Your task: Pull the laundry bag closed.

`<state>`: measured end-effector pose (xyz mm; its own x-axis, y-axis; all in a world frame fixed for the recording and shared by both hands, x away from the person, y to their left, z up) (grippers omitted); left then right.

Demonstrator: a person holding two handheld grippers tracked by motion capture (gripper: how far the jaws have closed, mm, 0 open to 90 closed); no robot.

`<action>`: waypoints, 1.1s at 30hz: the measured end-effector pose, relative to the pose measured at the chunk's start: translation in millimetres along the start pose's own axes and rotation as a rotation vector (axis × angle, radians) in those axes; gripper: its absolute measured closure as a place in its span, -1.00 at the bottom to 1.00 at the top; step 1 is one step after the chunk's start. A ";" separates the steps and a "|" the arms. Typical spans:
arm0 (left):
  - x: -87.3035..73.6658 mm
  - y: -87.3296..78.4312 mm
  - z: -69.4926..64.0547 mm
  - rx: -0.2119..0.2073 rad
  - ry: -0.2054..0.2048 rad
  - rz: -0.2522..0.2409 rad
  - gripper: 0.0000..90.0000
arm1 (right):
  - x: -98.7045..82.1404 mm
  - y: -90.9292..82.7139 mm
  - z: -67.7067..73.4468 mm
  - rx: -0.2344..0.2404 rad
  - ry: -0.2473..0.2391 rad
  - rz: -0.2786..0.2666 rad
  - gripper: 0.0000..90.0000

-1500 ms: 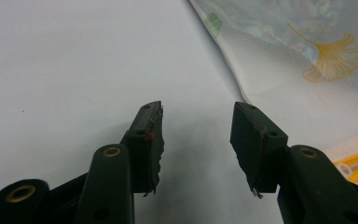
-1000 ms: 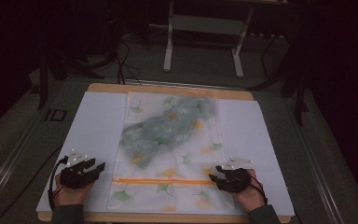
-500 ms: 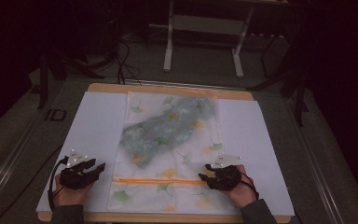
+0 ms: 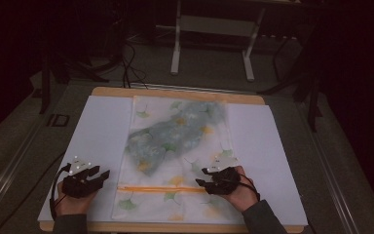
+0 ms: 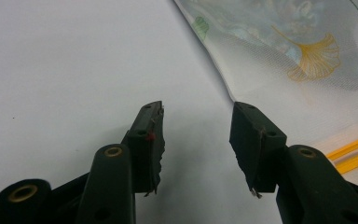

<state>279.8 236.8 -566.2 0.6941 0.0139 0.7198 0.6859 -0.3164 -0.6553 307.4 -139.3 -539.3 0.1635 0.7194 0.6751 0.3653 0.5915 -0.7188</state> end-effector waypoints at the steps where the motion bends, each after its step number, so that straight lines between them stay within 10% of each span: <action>1: 0.0 -0.1 0.1 0.000 -0.002 -0.001 0.21 | 2.0 1.2 0.3 0.003 -0.005 0.001 0.20; 33: 1.6 -2.6 2.2 0.008 0.004 -0.003 0.15 | 46.7 35.6 9.4 0.068 -0.097 0.010 0.20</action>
Point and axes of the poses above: each handheld gripper's, and its own axes: y roughly forward along the jaws, x roughly out of its top, z roughly to its left, the point moved 6 cm from there along y, roughly forward along the jaws, and after that the axes turned 11 degrees about -y, right-handed, at the moved point
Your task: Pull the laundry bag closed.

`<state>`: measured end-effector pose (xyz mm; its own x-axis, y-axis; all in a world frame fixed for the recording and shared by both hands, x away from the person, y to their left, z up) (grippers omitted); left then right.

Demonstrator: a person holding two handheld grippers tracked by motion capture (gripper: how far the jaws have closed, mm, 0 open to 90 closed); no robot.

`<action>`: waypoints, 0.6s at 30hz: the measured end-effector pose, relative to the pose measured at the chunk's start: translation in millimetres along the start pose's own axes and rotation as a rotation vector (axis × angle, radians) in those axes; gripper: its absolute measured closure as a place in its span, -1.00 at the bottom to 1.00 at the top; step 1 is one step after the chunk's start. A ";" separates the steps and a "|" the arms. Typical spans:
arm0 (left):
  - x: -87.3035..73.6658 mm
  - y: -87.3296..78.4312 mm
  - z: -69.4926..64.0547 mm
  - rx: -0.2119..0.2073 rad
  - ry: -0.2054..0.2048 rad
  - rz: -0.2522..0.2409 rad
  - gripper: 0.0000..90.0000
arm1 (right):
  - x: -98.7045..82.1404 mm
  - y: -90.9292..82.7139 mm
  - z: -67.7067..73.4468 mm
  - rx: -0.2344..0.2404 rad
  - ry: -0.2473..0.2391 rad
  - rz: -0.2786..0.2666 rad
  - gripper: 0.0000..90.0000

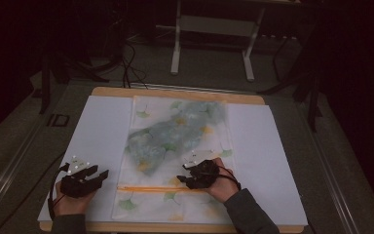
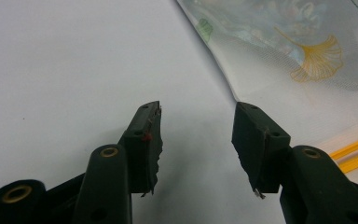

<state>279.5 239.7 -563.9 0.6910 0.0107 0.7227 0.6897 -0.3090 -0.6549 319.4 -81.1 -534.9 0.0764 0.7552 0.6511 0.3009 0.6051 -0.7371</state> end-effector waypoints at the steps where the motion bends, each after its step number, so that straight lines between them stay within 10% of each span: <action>1: 0.1 0.0 0.0 0.001 0.000 0.000 0.14 | 1.6 0.6 0.1 0.002 0.001 -0.001 0.20; 18: 0.0 -0.8 0.1 0.003 0.004 0.000 0.14 | 17.6 21.3 8.2 0.035 -0.038 0.006 0.26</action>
Point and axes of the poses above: each handheld gripper's, and its own axes: y roughly forward along the jaws, x roughly out of its top, z roughly to its left, the point moved 6 cm from there along y, roughly forward along the jaws, and after that the axes turned 11 degrees about -y, right-handed, at the moved point
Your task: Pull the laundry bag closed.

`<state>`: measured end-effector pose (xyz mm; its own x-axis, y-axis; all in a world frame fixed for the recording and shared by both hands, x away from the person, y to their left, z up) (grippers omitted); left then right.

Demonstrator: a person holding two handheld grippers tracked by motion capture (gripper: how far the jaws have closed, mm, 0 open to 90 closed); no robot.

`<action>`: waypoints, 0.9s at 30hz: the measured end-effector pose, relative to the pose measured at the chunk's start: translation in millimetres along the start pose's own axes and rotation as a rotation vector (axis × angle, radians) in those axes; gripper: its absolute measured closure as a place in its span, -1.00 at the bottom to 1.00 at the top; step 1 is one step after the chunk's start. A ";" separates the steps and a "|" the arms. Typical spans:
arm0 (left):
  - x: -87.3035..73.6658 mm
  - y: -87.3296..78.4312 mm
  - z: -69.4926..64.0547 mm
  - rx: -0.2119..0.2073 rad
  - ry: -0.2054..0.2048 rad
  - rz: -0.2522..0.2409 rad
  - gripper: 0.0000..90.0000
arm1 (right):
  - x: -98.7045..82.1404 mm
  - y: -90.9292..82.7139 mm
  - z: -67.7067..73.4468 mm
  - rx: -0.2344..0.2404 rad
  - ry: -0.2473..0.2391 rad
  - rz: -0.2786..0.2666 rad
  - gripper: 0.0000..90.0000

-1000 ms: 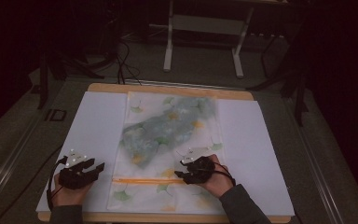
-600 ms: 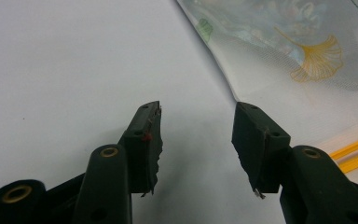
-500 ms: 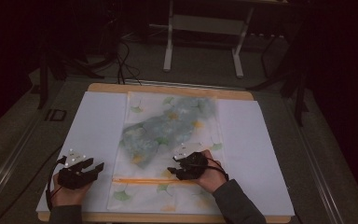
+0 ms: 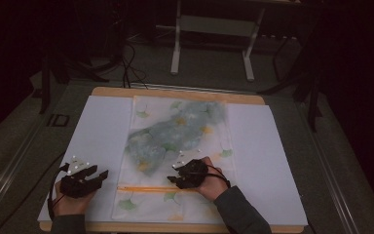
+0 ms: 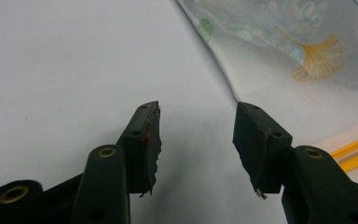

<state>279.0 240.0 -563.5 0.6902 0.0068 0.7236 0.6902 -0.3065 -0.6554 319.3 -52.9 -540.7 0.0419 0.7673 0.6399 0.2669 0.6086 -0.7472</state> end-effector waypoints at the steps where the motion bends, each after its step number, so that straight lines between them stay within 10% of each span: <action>1: 0.0 0.0 -0.1 0.000 0.000 0.000 0.14 | 1.6 1.3 0.6 0.002 -0.003 -0.002 0.28; 27: -0.4 0.0 -0.2 -0.006 0.002 0.002 0.18 | 34.1 22.1 9.7 0.055 -0.060 -0.020 0.43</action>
Point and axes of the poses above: each handheld gripper's, and its own axes: y roughly forward along the jaws, x roughly out of its top, z roughly to its left, the point moved 6 cm from there along y, roughly forward along the jaws, and after that the axes turned 11 degrees about -y, right-handed, at the moved point
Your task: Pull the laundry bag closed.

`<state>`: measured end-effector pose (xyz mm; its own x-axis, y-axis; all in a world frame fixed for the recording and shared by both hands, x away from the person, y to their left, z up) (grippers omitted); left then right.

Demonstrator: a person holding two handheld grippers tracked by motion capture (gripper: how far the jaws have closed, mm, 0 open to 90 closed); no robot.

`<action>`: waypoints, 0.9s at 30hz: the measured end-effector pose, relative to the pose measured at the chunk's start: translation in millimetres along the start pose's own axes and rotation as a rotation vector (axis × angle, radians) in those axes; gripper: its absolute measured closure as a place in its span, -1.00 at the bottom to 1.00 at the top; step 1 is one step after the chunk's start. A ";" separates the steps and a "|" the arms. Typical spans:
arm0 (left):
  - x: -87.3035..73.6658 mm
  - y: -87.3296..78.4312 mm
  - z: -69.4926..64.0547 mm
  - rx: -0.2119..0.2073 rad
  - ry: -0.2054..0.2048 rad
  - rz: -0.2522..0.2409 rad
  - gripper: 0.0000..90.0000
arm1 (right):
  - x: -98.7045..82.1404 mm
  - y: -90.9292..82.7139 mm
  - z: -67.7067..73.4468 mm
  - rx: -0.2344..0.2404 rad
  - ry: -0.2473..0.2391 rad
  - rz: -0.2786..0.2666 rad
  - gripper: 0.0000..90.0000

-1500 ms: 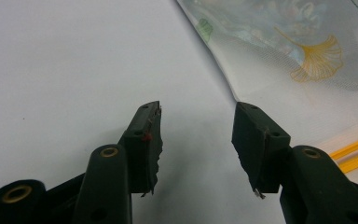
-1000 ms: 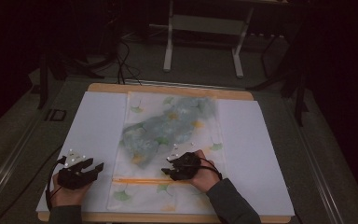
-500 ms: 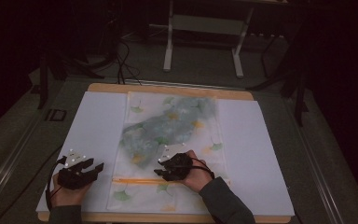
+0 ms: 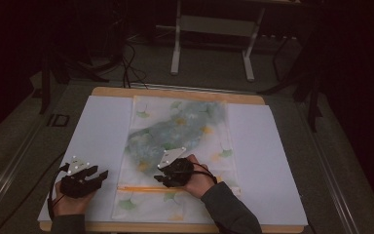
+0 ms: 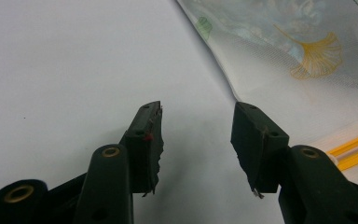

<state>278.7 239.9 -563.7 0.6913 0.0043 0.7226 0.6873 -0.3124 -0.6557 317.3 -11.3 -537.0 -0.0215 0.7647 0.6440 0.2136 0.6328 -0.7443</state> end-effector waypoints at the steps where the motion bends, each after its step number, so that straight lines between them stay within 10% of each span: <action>1: 0.1 0.0 0.1 0.000 0.000 0.000 0.18 | 1.6 1.0 0.1 -0.001 -0.002 -0.001 0.43; 27: -0.1 -0.9 -2.3 -0.019 0.015 0.004 0.22 | 30.5 30.0 6.3 0.065 -0.017 -0.039 0.52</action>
<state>277.5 238.0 -562.7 0.6908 -0.0114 0.7230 0.6798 -0.3305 -0.6547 316.9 31.9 -540.9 -0.0450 0.7406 0.6704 0.1482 0.6686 -0.7287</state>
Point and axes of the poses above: each handheld gripper's, and its own axes: y roughly forward along the jaws, x roughly out of its top, z roughly to its left, the point moved 6 cm from there along y, roughly forward along the jaws, and after that the axes turned 11 degrees about -y, right-handed, at the moved point
